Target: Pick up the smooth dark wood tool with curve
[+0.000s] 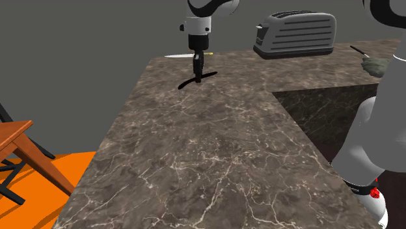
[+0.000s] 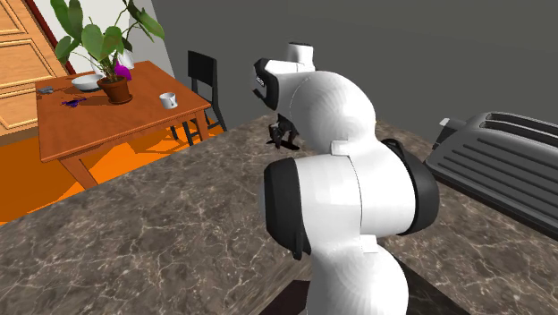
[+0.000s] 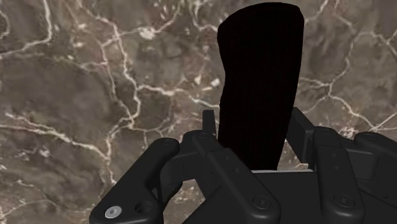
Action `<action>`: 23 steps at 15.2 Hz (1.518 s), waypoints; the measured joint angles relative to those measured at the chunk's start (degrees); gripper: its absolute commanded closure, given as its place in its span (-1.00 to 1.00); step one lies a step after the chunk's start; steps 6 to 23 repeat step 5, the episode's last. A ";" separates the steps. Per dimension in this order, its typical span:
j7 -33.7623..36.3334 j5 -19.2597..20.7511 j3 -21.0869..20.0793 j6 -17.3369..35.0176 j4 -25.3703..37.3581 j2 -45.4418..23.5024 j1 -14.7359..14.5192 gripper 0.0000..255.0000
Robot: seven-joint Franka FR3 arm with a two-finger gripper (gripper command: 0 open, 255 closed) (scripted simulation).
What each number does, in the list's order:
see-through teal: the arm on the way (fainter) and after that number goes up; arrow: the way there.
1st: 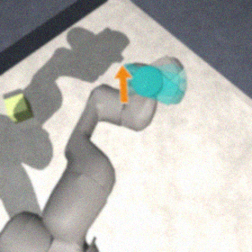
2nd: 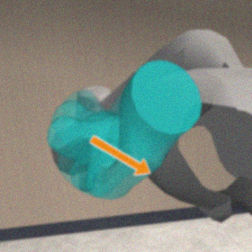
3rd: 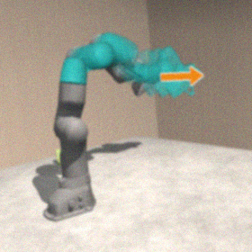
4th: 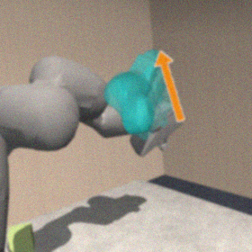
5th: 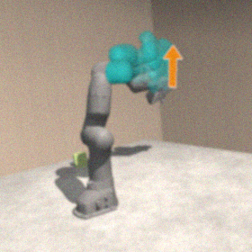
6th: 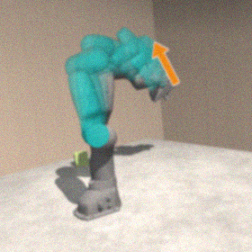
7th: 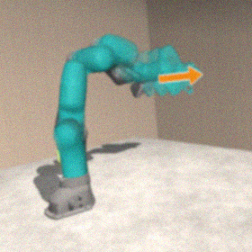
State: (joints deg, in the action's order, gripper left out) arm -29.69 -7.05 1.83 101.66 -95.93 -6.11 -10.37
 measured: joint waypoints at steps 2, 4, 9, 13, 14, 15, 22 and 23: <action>0.07 0.03 0.05 -1.54 1.57 -0.05 0.07 1.00; 0.31 0.05 0.04 -3.21 3.39 -0.19 0.05 1.00; 0.31 0.06 0.05 -3.54 3.65 -0.11 0.08 1.00; 0.31 0.06 0.05 -3.54 3.65 -0.11 0.08 1.00; 0.31 0.06 0.05 -3.54 3.65 -0.11 0.08 1.00; 0.31 0.06 0.05 -3.54 3.65 -0.11 0.08 1.00; 0.31 0.06 0.05 -3.54 3.65 -0.11 0.08 1.00; 0.31 0.06 0.05 -3.54 3.65 -0.11 0.08 1.00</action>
